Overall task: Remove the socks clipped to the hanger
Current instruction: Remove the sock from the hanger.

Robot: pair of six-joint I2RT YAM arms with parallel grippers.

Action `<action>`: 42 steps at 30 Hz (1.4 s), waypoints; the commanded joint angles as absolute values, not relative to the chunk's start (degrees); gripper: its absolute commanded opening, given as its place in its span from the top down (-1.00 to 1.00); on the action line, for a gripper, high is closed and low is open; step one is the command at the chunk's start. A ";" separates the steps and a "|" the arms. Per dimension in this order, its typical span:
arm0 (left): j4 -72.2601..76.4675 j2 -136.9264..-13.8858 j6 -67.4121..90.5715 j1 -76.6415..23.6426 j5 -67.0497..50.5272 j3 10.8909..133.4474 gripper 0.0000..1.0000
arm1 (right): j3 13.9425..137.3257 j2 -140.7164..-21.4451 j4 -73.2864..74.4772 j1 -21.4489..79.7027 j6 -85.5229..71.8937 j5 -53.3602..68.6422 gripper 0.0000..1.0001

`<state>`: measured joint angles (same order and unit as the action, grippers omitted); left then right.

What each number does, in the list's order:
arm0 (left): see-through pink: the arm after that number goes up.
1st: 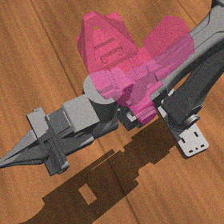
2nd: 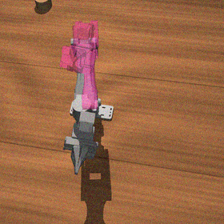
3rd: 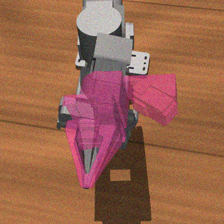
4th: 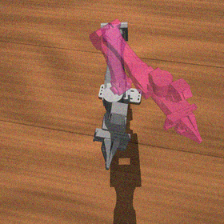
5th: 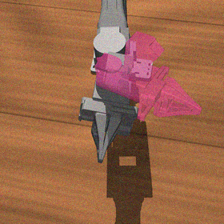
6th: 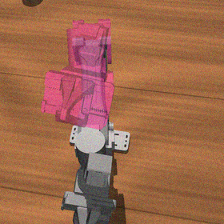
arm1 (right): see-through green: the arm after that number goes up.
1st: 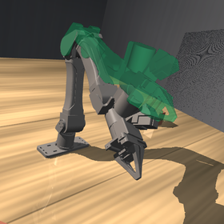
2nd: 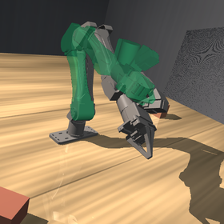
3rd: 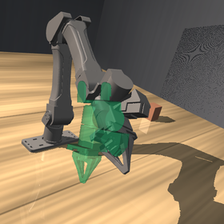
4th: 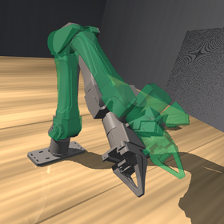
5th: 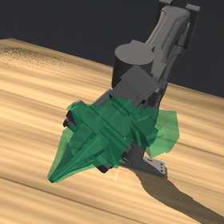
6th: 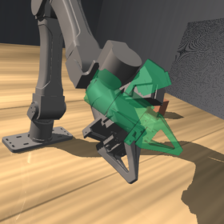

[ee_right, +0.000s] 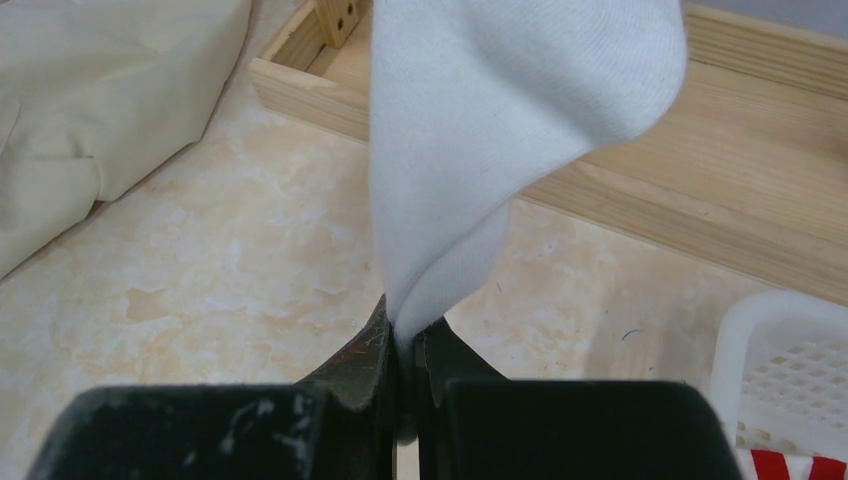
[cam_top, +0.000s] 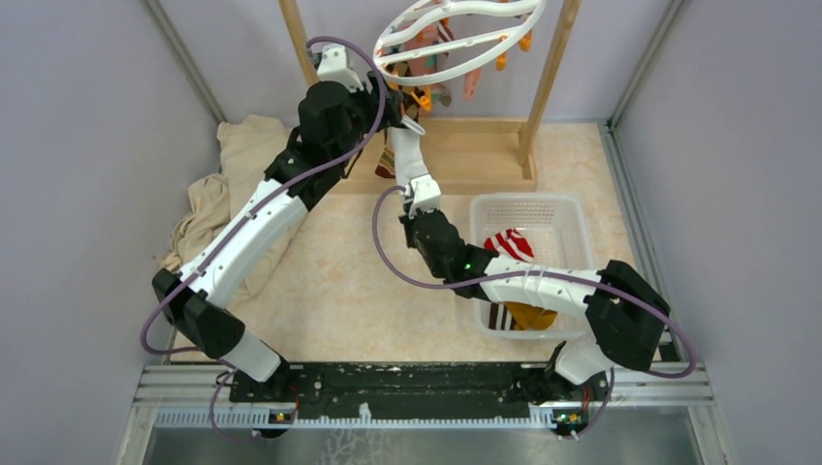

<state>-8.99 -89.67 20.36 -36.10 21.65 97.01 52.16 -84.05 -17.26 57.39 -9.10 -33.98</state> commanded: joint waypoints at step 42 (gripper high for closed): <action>-8.39 -91.52 24.70 -37.91 21.67 101.86 -0.36 | 54.14 -84.44 -17.92 59.24 -9.93 -34.87 1.00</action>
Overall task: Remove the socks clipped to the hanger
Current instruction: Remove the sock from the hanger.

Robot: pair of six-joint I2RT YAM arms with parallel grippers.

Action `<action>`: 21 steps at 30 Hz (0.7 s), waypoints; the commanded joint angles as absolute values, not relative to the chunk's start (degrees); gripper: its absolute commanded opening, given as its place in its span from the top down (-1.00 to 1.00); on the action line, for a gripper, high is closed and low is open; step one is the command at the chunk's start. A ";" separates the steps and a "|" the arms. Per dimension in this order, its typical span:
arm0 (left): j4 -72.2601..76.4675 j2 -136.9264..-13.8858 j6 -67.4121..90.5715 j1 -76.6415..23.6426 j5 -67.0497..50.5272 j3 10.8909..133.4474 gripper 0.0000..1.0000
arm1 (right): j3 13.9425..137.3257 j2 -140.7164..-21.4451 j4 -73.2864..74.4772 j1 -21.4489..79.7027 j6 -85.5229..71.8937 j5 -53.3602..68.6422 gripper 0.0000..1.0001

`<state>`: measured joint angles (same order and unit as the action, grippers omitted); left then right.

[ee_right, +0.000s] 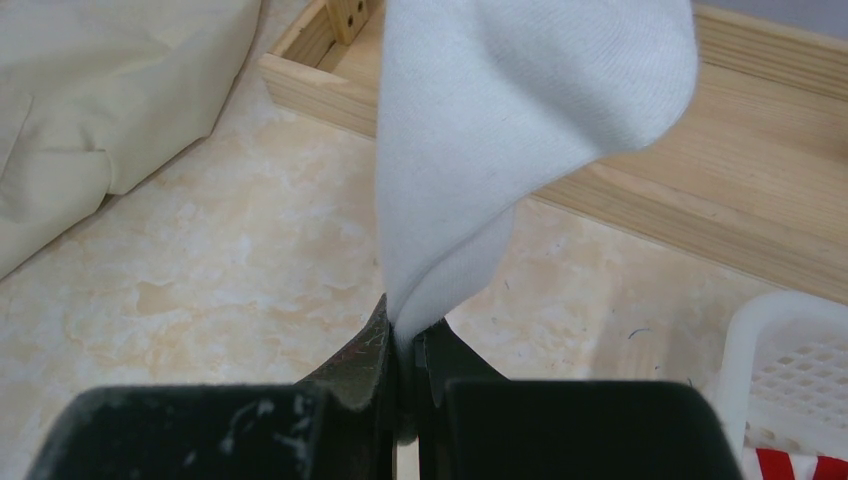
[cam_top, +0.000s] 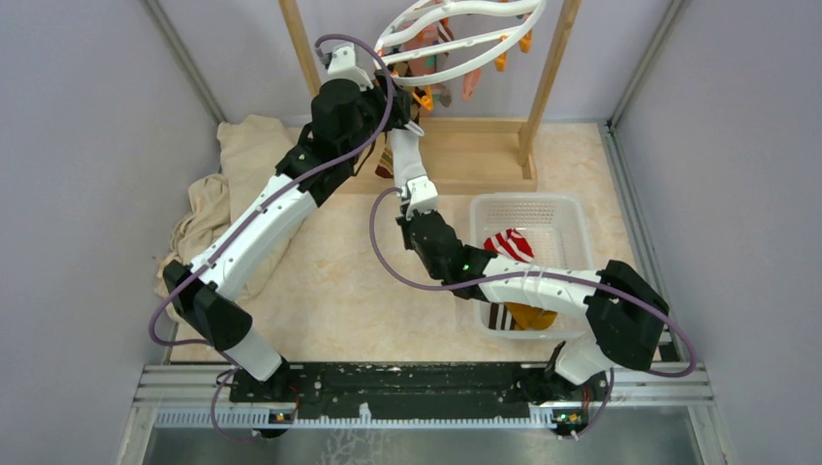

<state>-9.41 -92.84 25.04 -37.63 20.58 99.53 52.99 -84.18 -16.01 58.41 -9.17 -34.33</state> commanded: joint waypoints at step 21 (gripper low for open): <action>-1.46 -91.28 24.34 -38.08 22.45 97.72 0.09 | 52.75 -84.14 -18.28 59.42 -10.37 -35.12 1.00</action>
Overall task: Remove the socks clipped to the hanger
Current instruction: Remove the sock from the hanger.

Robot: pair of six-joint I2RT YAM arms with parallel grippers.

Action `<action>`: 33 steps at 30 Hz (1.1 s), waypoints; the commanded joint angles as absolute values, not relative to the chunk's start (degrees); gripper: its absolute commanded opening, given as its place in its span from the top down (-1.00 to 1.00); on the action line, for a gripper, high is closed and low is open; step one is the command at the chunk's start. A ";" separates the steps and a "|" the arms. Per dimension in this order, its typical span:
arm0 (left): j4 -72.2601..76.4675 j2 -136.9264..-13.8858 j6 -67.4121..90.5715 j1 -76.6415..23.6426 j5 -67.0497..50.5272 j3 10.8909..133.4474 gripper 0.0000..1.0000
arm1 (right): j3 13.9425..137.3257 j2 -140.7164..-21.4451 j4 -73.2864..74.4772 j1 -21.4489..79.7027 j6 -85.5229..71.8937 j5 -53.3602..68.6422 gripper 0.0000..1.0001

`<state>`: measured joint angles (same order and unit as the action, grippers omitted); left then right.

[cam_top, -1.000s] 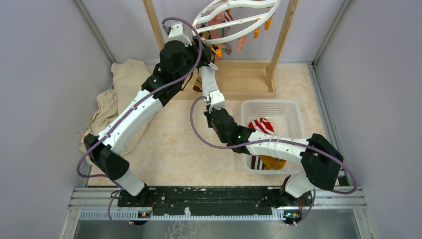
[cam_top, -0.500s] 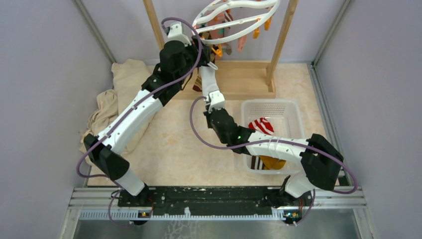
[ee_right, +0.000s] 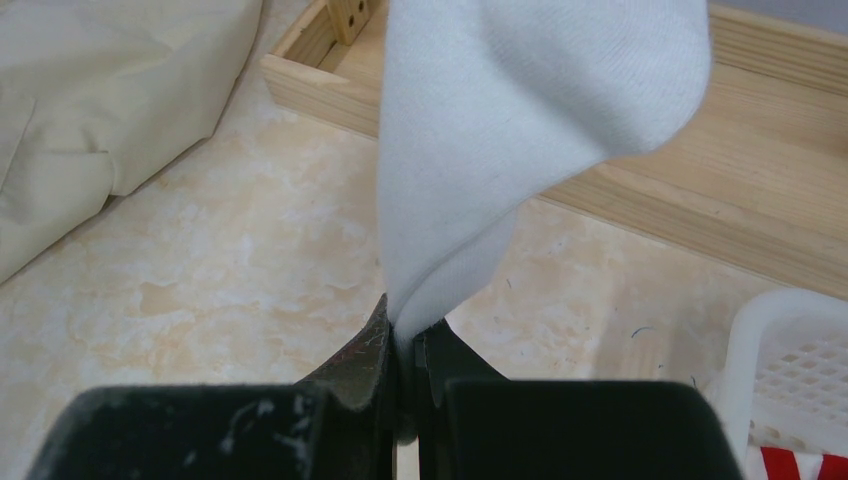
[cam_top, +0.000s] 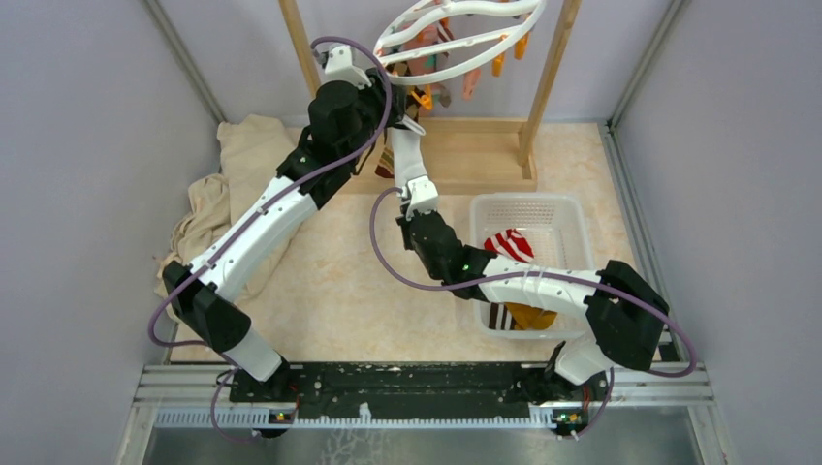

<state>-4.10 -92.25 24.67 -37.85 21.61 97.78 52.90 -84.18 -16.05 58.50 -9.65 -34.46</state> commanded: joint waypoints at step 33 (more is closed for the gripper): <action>-5.45 -91.76 21.97 -38.06 22.96 100.13 1.00 | 45.75 -68.21 -10.56 59.41 -11.35 -42.03 1.00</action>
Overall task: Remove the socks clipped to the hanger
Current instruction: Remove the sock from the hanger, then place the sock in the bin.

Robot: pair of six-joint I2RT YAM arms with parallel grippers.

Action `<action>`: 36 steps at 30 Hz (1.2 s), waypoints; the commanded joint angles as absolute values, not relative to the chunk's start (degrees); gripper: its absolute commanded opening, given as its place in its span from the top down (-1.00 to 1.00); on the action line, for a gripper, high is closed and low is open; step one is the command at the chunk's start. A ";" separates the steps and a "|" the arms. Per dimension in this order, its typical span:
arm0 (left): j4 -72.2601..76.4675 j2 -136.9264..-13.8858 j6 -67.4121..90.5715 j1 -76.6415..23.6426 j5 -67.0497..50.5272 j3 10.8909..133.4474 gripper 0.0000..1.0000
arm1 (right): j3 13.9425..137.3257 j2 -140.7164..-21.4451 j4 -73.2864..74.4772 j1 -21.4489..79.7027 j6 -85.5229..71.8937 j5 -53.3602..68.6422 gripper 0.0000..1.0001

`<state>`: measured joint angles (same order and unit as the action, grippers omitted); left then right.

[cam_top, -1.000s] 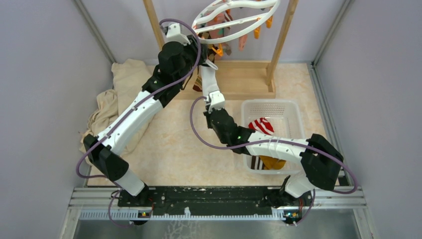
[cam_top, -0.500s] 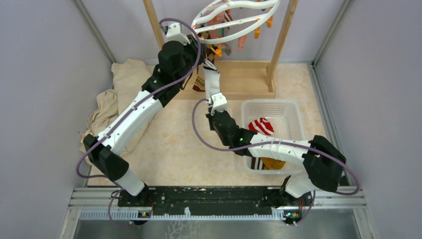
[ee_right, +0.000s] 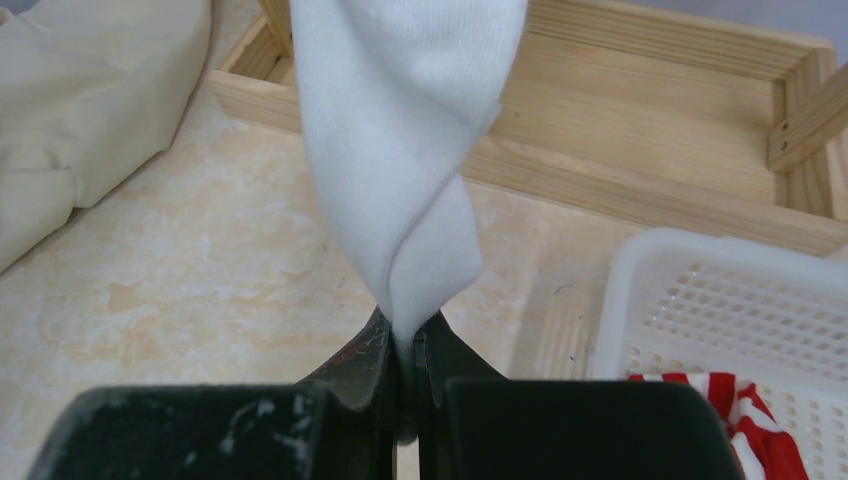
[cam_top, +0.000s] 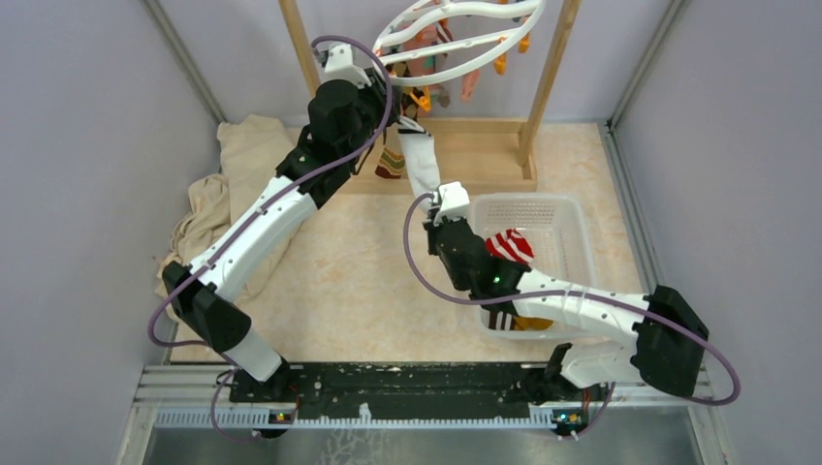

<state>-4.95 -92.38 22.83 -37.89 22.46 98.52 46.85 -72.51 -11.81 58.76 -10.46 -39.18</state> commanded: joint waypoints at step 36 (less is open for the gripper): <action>-2.90 -86.16 22.22 -35.55 17.26 90.92 1.00 | 58.81 -47.66 24.29 59.42 -12.04 -61.79 1.00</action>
